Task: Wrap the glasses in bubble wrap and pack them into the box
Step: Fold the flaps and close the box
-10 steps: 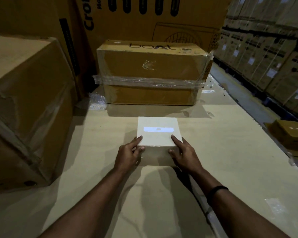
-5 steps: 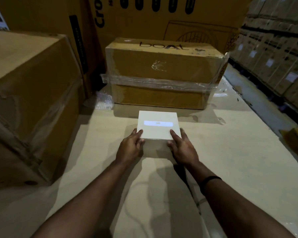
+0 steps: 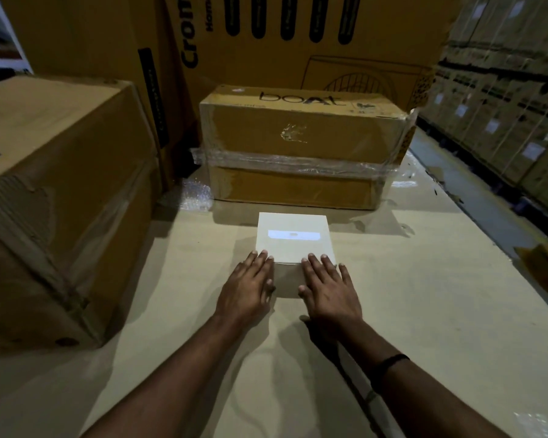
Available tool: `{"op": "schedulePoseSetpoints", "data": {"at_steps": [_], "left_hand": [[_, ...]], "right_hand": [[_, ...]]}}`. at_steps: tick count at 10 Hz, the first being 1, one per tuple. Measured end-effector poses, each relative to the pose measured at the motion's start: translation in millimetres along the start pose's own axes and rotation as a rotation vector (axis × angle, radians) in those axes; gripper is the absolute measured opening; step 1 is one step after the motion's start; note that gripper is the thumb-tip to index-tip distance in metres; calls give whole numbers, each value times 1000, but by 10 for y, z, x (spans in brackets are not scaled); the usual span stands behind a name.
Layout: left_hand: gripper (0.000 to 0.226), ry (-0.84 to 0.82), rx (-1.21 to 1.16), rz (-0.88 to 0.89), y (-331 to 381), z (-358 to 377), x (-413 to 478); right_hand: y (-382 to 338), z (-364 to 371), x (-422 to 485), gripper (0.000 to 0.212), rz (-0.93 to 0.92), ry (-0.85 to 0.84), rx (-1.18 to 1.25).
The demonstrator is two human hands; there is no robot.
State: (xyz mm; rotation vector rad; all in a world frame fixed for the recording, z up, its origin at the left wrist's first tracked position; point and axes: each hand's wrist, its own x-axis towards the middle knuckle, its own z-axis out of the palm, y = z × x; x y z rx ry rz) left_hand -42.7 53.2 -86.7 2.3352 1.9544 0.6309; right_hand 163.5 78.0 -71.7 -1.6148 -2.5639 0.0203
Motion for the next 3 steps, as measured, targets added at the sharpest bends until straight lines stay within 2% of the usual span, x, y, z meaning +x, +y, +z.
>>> {"op": "schedulePoseSetpoints", "data": {"at_steps": [2,3], "left_hand": [[67,-87,-90,-69,44,-70,-42],[55,-66,-52,-71,40,-234,2]], "right_hand": [[-22,55,-38,75,32,-17,37],[-60,-114,-67,84,36,21,64]]}}
